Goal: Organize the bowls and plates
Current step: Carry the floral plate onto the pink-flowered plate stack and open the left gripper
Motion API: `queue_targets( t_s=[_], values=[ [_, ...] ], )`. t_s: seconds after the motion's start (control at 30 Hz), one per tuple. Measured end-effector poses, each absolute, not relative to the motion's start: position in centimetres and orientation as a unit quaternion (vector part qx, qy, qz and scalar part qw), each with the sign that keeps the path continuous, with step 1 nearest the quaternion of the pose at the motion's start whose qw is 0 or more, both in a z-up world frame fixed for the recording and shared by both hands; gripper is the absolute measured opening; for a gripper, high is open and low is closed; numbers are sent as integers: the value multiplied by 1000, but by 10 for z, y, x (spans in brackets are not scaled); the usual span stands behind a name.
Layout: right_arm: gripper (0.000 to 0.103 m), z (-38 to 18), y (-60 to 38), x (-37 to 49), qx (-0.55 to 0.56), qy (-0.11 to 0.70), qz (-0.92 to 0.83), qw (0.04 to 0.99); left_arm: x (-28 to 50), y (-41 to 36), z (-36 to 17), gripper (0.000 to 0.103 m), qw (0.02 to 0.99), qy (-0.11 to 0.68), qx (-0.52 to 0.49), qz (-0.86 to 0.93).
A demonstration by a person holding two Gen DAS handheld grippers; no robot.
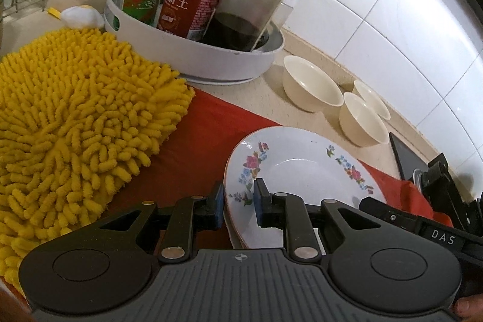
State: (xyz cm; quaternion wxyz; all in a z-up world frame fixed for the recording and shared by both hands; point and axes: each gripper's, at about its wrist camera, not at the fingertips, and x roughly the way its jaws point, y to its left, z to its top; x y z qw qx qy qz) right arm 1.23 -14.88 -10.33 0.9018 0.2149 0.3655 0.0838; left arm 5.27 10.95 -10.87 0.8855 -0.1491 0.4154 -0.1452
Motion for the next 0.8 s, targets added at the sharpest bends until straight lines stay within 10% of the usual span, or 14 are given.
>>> queue_targets(
  t_s=[0.8],
  values=[
    [32,-91,-116,13,14,391,56,918,52,96,-107,28,896,411,-77,-146]
  ],
)
